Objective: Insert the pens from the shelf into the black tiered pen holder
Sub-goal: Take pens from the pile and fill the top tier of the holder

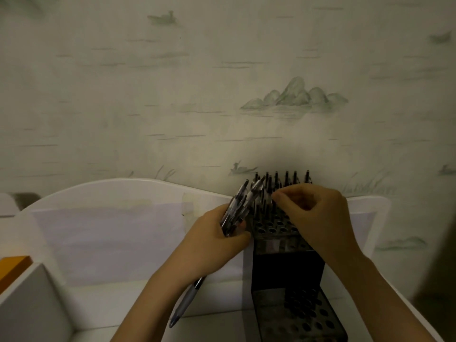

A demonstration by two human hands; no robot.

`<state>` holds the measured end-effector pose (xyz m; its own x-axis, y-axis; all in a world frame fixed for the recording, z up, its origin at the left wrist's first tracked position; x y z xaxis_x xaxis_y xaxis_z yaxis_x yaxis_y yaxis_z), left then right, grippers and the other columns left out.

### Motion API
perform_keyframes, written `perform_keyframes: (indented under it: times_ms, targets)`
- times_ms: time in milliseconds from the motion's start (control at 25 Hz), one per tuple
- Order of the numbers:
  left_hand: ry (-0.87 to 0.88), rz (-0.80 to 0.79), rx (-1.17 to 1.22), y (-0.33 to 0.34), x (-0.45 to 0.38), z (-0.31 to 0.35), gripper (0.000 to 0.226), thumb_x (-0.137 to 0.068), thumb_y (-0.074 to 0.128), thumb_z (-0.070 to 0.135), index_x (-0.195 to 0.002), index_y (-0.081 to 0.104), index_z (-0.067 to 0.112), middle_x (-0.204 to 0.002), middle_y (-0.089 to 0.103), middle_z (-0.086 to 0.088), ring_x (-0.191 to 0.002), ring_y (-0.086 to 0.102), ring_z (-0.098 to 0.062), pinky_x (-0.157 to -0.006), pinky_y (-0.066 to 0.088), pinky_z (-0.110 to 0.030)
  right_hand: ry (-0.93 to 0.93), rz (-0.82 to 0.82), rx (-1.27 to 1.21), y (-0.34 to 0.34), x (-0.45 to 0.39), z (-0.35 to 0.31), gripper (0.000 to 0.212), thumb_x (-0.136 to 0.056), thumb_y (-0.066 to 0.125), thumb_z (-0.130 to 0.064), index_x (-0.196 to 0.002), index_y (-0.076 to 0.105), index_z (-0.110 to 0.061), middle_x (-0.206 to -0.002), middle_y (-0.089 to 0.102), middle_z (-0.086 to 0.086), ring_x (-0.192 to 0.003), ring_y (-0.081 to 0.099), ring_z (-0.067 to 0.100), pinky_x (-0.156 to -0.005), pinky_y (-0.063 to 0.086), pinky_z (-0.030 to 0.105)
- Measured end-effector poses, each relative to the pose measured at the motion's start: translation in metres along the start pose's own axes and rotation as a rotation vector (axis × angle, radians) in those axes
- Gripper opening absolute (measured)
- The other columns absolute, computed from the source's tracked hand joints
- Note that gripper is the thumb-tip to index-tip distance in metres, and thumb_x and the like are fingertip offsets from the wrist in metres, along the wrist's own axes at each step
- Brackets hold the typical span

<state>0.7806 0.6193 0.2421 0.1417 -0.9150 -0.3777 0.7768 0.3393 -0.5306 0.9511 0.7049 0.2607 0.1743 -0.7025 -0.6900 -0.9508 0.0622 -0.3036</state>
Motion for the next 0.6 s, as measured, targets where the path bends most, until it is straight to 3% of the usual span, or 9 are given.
perform_keyframes:
  times_ms: [160, 280, 400, 600]
  targets:
    - [0.043, -0.051, 0.062, 0.012, -0.001, 0.004, 0.006, -0.085, 0.063, 0.007, -0.083, 0.058, 0.004, -0.058, 0.050, 0.011, -0.051, 0.043, 0.000, -0.051, 0.035, -0.013, 0.150, -0.253, -0.324, 0.015, 0.010, -0.009, 0.008, -0.082, 0.072, -0.018, -0.090, 0.075, -0.021, -0.070, 0.073, -0.005, -0.059, 0.065, 0.007, -0.058, 0.051, 0.018]
    - [0.059, -0.056, 0.077, 0.019, -0.001, 0.006, 0.006, -0.085, 0.062, 0.006, -0.087, 0.059, 0.001, -0.061, 0.051, 0.005, -0.051, 0.043, -0.001, -0.051, 0.035, -0.013, 0.267, -0.324, -0.485, 0.020, 0.011, -0.005, 0.014, -0.081, 0.069, -0.019, -0.092, 0.074, -0.011, -0.066, 0.068, 0.002, -0.060, 0.059, 0.016, -0.060, 0.051, 0.025]
    - [0.049, -0.074, 0.081, 0.023, 0.000, 0.005, 0.009, -0.087, 0.062, 0.010, -0.087, 0.059, 0.001, -0.063, 0.054, 0.000, -0.055, 0.045, -0.004, -0.055, 0.037, -0.018, 0.374, -0.252, -0.703, 0.011, 0.007, -0.002, 0.025, -0.075, 0.068, -0.022, -0.095, 0.075, -0.009, -0.077, 0.069, 0.011, -0.068, 0.059, 0.021, -0.063, 0.054, 0.027]
    - [-0.009, -0.053, 0.087, 0.022, 0.002, -0.001, 0.016, -0.088, 0.062, 0.009, -0.080, 0.053, -0.002, -0.051, 0.045, 0.013, -0.046, 0.039, 0.001, -0.048, 0.034, -0.015, 0.346, -0.015, -0.708, -0.030, -0.012, -0.002, 0.018, -0.075, 0.070, -0.013, -0.090, 0.074, -0.006, -0.082, 0.075, 0.011, -0.071, 0.070, 0.022, -0.067, 0.059, 0.026]
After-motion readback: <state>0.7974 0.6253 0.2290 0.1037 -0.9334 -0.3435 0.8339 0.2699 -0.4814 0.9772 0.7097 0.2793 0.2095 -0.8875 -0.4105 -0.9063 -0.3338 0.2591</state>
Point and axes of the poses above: each hand's wrist, its own x-axis away from the middle knuckle, its own y-axis out of the palm, z = x × y, the point moved 5 cm from there along -x, towards the middle knuckle
